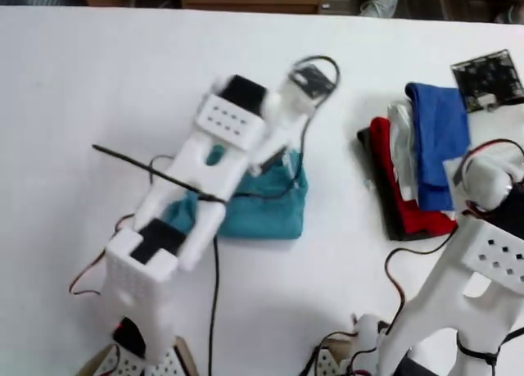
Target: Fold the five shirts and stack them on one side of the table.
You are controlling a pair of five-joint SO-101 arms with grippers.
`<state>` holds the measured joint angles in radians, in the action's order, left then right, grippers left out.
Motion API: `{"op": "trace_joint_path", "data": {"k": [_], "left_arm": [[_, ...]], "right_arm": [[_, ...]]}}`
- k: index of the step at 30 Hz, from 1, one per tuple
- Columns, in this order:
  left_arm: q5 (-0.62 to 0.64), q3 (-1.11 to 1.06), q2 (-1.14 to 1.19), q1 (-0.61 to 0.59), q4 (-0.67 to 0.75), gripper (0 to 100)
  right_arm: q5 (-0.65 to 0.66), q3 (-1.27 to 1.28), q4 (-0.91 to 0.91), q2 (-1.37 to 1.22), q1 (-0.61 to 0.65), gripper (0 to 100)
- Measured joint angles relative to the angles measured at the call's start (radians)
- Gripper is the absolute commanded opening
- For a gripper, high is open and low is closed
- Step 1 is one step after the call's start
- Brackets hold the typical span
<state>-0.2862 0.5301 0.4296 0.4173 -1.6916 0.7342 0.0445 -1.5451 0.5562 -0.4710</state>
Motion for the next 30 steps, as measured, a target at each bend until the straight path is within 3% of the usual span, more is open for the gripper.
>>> {"op": "trace_joint_path", "data": {"k": [10,14,24,30], "left_arm": [[0.000,-0.002,0.141,0.018,0.121,2],[0.000,-0.002,0.170,0.048,0.153,3],[0.006,0.000,0.270,0.098,0.173,19],[0.006,0.000,0.269,0.094,0.173,21]], "right_arm": [[0.000,0.000,0.000,0.000,-0.163,2.4],[0.000,0.000,-0.034,0.000,-0.160,2.4],[0.000,0.000,-0.043,0.000,-0.160,2.4],[0.000,0.000,-0.043,0.000,-0.160,2.4]]}}
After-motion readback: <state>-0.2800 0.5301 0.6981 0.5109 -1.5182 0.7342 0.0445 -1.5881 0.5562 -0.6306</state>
